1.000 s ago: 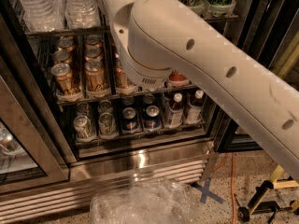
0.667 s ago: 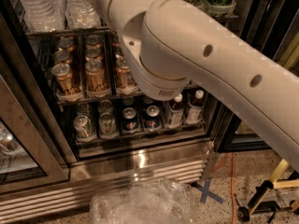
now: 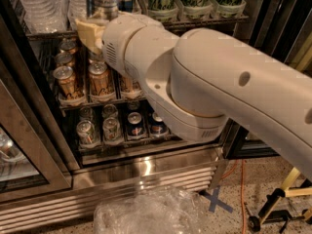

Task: Pick redbull can from top shelf of fridge

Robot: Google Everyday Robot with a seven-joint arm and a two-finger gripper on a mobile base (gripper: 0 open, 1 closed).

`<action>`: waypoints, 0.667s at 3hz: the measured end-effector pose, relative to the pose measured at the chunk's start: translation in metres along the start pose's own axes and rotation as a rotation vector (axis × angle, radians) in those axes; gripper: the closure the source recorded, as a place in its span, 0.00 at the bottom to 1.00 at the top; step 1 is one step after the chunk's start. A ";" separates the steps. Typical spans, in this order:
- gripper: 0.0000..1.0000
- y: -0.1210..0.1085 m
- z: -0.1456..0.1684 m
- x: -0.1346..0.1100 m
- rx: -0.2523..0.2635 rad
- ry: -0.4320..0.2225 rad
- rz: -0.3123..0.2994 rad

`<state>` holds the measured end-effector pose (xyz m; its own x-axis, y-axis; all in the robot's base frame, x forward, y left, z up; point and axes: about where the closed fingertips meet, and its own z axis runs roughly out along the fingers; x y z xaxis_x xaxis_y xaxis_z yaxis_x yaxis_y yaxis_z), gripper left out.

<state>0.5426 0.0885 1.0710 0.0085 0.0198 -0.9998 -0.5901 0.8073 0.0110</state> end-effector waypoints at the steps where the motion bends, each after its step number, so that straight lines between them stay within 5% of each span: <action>1: 1.00 0.015 -0.004 -0.002 -0.062 0.003 0.050; 2: 1.00 0.015 -0.004 -0.003 -0.062 0.002 0.048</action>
Offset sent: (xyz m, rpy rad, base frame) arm -0.0118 0.0080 0.0013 0.0402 0.0343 0.0602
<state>0.5302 0.0979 1.0738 -0.0230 0.0563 -0.9982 -0.6386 0.7673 0.0579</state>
